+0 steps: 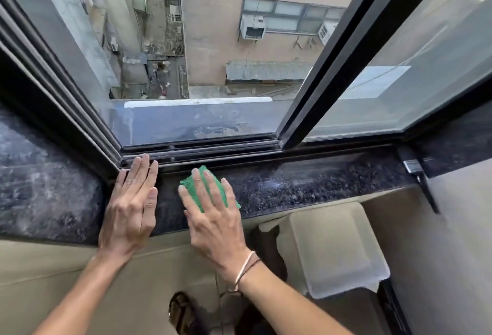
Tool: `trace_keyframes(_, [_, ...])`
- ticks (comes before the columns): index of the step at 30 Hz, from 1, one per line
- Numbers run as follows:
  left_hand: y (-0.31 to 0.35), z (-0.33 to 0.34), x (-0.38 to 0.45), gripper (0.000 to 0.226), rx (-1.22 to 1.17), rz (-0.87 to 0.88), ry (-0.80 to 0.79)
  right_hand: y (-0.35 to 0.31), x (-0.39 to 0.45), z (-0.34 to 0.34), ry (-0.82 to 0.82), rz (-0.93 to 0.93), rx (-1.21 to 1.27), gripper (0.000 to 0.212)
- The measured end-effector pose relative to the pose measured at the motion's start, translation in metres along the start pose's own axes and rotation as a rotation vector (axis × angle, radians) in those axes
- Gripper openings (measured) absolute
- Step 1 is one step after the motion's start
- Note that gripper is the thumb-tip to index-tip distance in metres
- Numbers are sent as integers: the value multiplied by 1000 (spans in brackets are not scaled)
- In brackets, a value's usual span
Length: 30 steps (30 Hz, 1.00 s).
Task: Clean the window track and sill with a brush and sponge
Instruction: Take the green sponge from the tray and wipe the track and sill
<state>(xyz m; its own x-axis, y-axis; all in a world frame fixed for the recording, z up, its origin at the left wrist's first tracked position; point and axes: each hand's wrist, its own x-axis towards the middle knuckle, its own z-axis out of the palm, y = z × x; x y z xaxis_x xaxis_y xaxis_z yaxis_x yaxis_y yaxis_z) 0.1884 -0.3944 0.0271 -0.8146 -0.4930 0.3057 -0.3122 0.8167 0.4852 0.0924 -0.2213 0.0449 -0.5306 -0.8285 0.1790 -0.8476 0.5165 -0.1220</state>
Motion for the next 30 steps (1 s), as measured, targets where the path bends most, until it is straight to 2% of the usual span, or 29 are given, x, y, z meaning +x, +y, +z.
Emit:
trace_keyframes(2, [2,0,-1,56,2,1,-4,43,-9,-6,-9,25,-55,58])
trace_keyframes(4, [2,0,-1,57,18,2,-4,96,-17,-17,1,126,-103,60])
trace_keyframes(10, [3,1,-1,57,50,0,-1,257,-31,-58,26,661,-130,57])
trace_keyframes(13, [3,1,0,57,61,4,5,278,-31,-63,167,931,44,55])
trace_keyframes(16, [4,2,0,57,63,-10,12,242,-20,-59,350,1064,206,51])
trace_keyframes(19, [2,2,0,59,47,-22,3,170,-5,-43,393,965,331,53])
trace_keyframes(23, [4,3,-2,60,-2,-27,19,62,2,-23,278,741,412,57])
trace_keyframes(27, [4,4,-1,60,37,-26,7,-13,4,-7,109,324,375,59])
trace_keyframes(30, [0,3,-2,60,113,-31,-17,-22,6,1,52,97,255,59])
